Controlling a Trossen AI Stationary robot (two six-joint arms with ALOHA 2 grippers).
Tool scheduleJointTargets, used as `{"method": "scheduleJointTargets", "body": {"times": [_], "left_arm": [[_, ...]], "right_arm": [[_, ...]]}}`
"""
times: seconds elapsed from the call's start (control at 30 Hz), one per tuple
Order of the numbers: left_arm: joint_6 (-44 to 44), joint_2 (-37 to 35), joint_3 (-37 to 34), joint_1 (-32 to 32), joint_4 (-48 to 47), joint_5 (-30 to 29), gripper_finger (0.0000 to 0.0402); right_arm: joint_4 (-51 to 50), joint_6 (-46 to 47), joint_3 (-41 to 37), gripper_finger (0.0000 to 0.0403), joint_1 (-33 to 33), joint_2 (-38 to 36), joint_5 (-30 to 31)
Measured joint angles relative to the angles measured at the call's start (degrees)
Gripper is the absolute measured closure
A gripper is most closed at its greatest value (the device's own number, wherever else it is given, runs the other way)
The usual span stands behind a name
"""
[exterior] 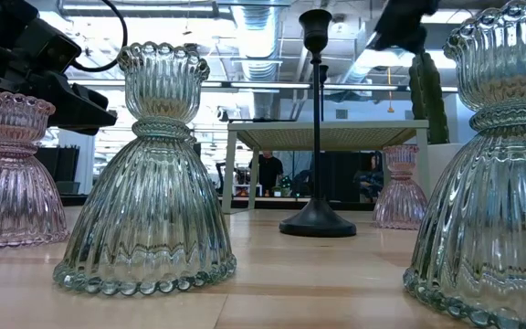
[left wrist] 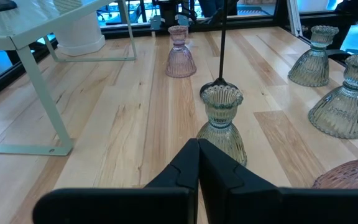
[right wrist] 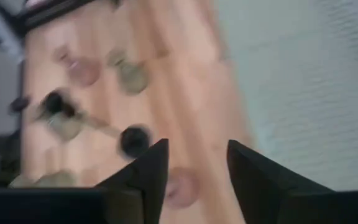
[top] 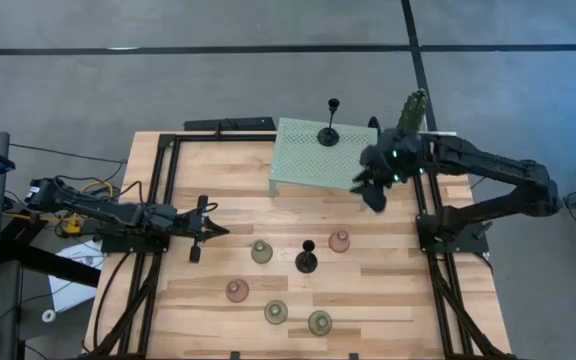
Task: Pick & Place candle stick holders
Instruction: Put the black candle holder on the shelf
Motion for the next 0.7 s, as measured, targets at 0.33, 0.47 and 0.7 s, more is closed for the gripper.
{"method": "scheduleJointTargets", "body": {"times": [0.33, 0.47, 0.7], "left_arm": [[0.0, 0.0, 0.0, 0.0, 0.2, 0.0, 0.0395], [0.0, 0.0, 0.0, 0.0, 0.4, 0.0, 0.0395], [0.0, 0.0, 0.0, 0.0, 0.6, 0.0, 0.0395]], "right_arm": [[0.4, 3.5, -2.2, 0.0392, 22.7, 0.3, 17.3], [4.8, 5.8, -7.1, 0.0393, 30.4, 0.3, 28.9], [26.1, 6.3, -20.3, 0.0401, 34.9, 0.4, 33.1]]}}
